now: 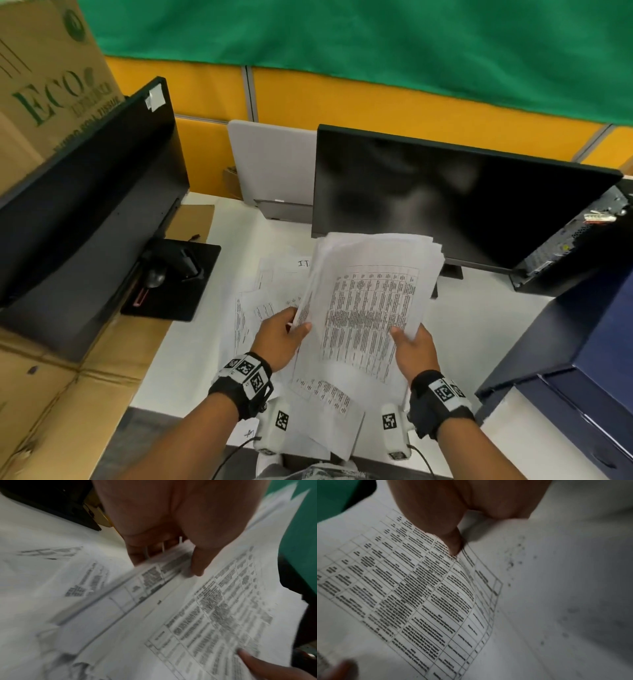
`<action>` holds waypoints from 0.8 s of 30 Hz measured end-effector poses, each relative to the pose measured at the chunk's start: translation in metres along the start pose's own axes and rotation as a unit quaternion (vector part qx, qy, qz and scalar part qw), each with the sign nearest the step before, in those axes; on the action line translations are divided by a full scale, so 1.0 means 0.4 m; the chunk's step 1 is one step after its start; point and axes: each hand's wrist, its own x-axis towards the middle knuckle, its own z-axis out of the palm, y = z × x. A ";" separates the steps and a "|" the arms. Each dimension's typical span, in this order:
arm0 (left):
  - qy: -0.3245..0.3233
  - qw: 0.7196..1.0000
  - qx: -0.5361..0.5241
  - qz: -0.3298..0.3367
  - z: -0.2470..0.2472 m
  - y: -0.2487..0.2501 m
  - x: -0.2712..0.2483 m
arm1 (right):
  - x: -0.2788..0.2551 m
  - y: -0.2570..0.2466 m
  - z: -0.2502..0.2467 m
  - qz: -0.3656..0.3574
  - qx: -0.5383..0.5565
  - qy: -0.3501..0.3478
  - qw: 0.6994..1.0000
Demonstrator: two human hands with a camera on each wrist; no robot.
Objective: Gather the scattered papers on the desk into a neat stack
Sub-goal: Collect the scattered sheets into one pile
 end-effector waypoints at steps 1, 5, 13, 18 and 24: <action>0.013 0.999 0.025 -0.019 -0.008 -0.029 0.000 | 0.000 0.012 0.001 0.009 -0.002 0.000 1.000; 0.070 0.978 0.118 -0.158 -0.064 -0.188 0.006 | 0.003 0.078 0.009 0.067 -0.024 -0.016 0.997; 0.139 0.938 0.076 -0.308 -0.106 -0.274 0.011 | -0.002 0.181 0.043 0.160 -0.141 -0.070 0.975; 0.145 0.935 0.000 -0.324 -0.092 -0.273 0.021 | 0.005 0.184 0.043 0.161 -0.165 -0.085 0.969; 0.190 0.937 -0.018 -0.294 -0.128 -0.292 0.016 | 0.009 0.194 0.040 0.166 -0.165 -0.099 0.967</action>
